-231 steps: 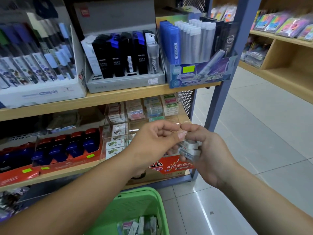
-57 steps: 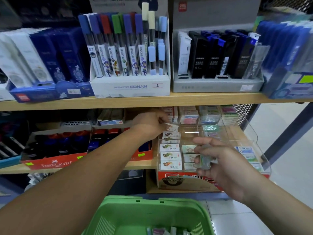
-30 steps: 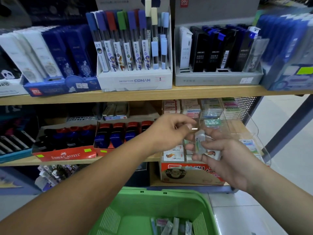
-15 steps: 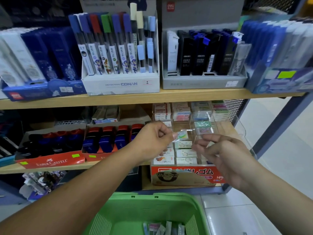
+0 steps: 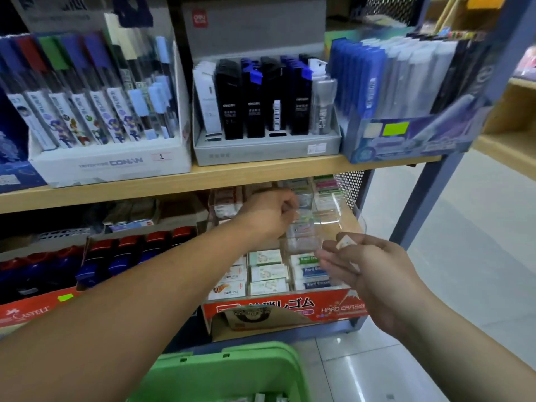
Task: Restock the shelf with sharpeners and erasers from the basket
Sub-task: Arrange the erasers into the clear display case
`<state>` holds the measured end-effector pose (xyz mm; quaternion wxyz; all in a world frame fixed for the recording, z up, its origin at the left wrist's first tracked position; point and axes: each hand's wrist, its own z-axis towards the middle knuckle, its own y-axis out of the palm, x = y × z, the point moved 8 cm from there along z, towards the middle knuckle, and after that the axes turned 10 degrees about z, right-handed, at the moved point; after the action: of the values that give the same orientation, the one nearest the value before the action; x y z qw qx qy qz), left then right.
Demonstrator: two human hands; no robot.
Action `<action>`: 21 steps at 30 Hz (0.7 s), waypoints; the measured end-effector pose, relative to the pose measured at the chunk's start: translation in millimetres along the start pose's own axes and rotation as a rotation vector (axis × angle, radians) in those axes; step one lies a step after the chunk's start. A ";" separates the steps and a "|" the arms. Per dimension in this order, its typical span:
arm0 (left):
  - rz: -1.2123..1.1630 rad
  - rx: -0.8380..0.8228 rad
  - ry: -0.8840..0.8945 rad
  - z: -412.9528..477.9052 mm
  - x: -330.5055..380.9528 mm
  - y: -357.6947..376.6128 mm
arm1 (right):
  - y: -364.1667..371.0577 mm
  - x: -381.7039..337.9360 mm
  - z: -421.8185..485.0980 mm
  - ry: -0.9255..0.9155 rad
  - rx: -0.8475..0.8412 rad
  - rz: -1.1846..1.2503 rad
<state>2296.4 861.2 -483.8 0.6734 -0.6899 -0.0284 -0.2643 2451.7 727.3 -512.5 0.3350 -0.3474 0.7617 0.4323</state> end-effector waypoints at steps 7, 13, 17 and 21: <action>0.028 -0.130 0.012 7.8 -2.9 2.6 | -10.6 -7.4 0.8 -0.070 0.018 -0.010; 0.171 -0.273 0.071 5.4 4.2 13.3 | -10.7 -8.1 0.3 -0.104 0.014 -0.104; 0.226 -0.321 0.070 9.3 10.6 19.5 | -11.4 -8.0 -0.3 -0.104 0.004 -0.130; 0.173 -0.299 0.068 7.4 6.5 25.4 | -8.8 -7.4 0.0 -0.098 -0.043 -0.158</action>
<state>2314.4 863.9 -504.0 0.5843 -0.7727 0.0936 -0.2298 2462.9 725.6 -510.3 0.3974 -0.3919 0.7050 0.4376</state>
